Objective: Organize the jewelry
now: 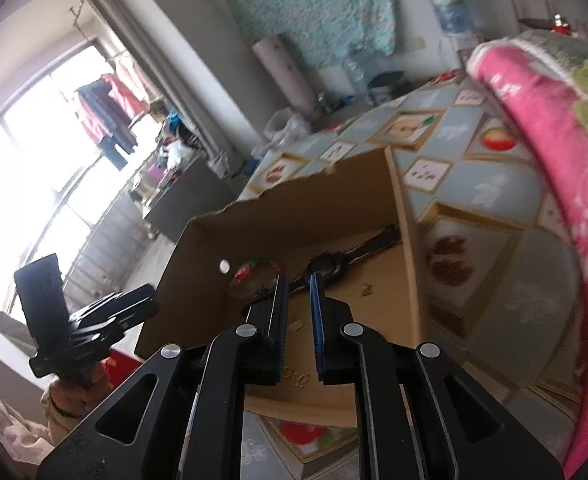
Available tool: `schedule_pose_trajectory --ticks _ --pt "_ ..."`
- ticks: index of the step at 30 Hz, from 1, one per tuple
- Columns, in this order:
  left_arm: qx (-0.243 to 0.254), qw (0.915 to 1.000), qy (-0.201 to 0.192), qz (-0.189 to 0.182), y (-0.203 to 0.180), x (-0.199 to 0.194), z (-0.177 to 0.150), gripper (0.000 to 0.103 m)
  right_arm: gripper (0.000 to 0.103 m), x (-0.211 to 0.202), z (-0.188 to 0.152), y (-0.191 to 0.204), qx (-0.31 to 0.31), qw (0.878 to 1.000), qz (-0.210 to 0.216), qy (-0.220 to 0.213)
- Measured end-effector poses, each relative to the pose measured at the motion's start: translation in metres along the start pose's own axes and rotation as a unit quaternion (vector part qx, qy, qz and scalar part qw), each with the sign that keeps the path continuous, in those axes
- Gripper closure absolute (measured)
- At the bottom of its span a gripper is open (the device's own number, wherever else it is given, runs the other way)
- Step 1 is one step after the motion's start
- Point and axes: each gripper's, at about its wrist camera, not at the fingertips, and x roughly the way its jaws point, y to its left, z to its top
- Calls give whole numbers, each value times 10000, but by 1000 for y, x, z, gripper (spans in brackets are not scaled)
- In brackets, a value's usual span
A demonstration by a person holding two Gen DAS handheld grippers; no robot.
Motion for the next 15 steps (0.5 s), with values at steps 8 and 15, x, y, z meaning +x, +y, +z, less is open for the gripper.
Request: schedule_pose_trajectory --ticks 8,15 --pt "-371 9986 -216 323 19 -25 -20 25 57 -21 -6 -30 525 9963 -556 -396" --pt "-1659 9848 364 -360 58 1 -50 23 55 15 -20 -57 1160 9918 -121 524"
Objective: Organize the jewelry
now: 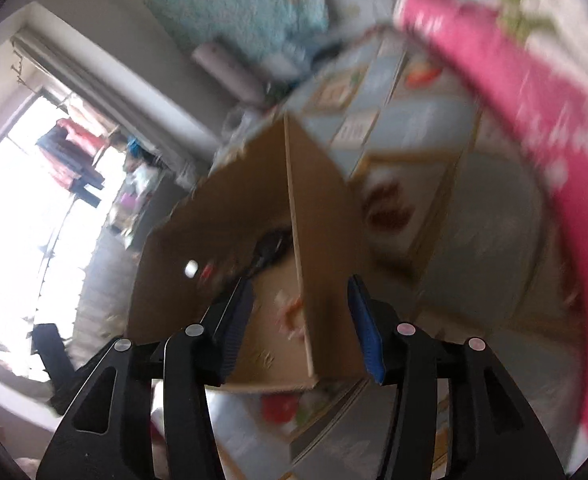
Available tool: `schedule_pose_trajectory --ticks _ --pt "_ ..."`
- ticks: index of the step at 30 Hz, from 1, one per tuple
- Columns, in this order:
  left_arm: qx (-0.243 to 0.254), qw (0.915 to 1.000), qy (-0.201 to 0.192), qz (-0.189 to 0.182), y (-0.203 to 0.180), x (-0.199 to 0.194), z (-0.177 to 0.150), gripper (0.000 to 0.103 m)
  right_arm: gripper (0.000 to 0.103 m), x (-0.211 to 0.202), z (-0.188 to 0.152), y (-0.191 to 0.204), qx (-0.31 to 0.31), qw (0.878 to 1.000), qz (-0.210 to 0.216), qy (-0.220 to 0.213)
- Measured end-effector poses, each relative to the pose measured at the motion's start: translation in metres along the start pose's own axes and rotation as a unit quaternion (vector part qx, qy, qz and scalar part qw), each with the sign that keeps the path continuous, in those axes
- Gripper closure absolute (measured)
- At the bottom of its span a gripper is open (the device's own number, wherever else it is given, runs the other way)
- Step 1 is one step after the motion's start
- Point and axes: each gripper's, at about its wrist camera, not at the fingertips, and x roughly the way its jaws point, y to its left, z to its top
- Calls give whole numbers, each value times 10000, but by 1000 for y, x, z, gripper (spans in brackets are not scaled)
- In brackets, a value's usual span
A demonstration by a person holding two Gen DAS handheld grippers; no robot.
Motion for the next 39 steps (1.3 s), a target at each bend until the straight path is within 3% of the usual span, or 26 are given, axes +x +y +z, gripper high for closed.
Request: schedule_pose_trajectory --ticks 3,6,12,21,25,29,31,34,39 --pt "-260 9980 251 -516 4 11 -8 23 55 -1 -4 8 -100 9999 -33 126" --pt "-113 9996 135 -242 -1 8 -13 22 56 -1 -13 16 -232 9995 -138 187" --pt "-381 9984 107 -392 8 -2 -18 22 56 -12 -30 20 -152 9995 -173 193" --pt "-83 9994 168 -293 -6 -25 -56 22 55 -23 -53 17 -95 9996 -262 80" --pt "299 9988 -295 266 -19 -44 -63 20 55 -38 -63 26 -312 9975 -575 -249" --pt "649 9911 -912 716 -37 -76 -72 16 45 -67 -84 48 -781 9886 -949 -875" --pt "707 9872 -1158 838 -45 -89 -74 6 39 -78 -94 57 -981 9824 -1112 -1134" --pt "782 9829 -1449 827 -56 -106 -76 5 31 -94 -111 77 -1383 9704 -1276 -1511" --pt "534 9757 -1651 1334 -71 -119 -84 5 14 -99 -133 102 -1925 9532 -1410 -1858"
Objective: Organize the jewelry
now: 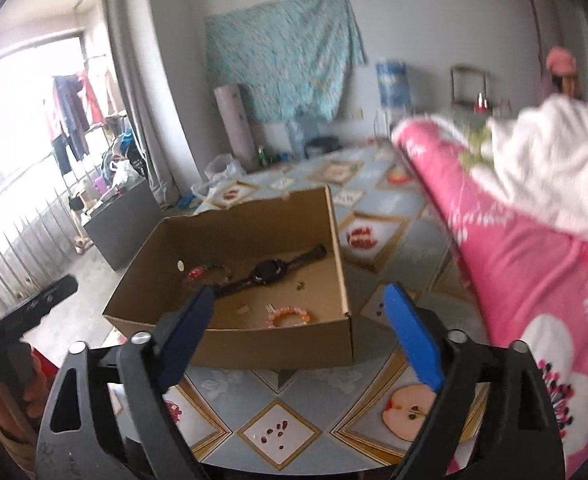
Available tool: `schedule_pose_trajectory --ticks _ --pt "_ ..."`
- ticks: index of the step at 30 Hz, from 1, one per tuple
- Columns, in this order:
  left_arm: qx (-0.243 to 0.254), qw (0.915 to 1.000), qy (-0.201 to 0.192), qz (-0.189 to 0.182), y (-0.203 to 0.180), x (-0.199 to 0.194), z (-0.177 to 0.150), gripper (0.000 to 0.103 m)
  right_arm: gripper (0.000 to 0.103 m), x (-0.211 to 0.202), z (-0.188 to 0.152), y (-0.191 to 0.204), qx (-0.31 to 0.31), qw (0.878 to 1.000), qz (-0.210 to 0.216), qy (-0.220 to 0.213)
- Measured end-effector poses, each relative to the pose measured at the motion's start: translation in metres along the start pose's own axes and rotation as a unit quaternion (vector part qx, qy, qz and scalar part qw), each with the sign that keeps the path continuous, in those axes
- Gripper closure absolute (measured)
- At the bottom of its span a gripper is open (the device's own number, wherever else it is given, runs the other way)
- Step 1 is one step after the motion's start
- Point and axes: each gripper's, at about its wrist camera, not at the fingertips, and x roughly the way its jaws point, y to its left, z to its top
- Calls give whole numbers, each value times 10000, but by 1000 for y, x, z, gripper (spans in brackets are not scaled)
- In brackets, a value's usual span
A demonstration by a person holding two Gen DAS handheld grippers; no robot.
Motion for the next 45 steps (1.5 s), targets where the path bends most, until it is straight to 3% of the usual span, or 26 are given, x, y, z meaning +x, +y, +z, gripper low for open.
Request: schedule_pose_trajectory --ticks 5,10,14,20,27,31,45 --pt "-114 9985 183 495 -5 -1 -17 5 11 -1 -15 20 -345 9990 -282 50" --pt "479 9921 367 1102 -22 1 -30 5 9 -2 -22 24 -408 9981 -450 70" --pt "701 9891 345 1252 -31 3 -28 5 8 -8 -14 30 -543 9974 -466 -54" --pt "710 9891 451 1209 -45 15 -31 5 8 -4 -11 27 -338 9988 -357 70" --pt "530 9841 1243 1149 -51 49 -55 5 8 30 -33 17 -147 9955 -407 844" --pt "433 9798 1459 1299 -47 62 -62 5 8 40 -38 18 -157 9939 -385 1024" --pt "398 9796 1463 1321 -42 66 -63 5 8 51 -40 22 -206 9918 -367 1207"
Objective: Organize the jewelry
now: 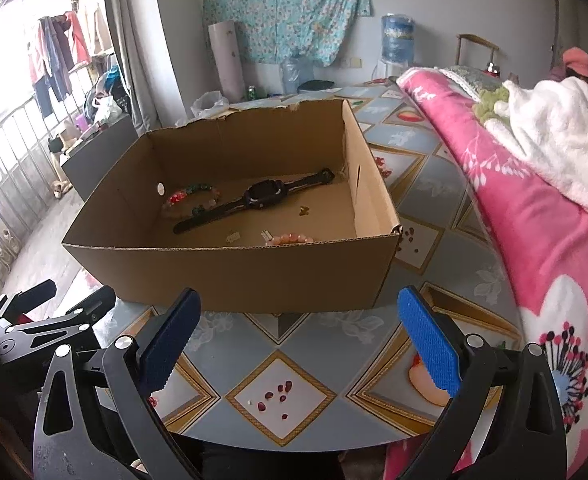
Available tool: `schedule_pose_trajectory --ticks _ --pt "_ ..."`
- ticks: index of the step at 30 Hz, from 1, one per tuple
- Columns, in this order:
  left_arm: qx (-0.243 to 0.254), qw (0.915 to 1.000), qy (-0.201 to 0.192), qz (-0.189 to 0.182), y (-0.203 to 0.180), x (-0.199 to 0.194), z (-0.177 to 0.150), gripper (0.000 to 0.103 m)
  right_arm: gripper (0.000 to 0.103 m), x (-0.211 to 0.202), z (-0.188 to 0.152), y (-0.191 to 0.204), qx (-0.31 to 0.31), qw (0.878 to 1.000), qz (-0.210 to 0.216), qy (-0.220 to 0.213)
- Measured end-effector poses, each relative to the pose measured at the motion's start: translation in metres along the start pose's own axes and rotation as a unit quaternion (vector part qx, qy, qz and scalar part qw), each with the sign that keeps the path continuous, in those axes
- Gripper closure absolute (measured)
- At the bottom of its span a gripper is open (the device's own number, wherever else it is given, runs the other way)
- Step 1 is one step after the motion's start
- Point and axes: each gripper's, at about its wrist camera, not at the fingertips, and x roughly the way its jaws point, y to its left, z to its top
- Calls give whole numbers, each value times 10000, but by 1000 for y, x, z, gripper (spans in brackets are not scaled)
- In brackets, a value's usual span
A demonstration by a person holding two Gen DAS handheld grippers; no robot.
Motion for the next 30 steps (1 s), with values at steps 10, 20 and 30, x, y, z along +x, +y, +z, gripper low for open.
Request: schedule_pose_trajectory --ticks 10,20,30 --pt "-4 10000 25 -77 1 1 -1 5 8 1 -2 3 -12 10000 11 39" --pt "54 9999 -9 -103 -2 -1 -3 5 8 1 -1 2 -29 10000 11 49" --pt "56 9999 -56 -91 -1 -3 -4 5 8 0 -2 7 -27 10000 10 66"
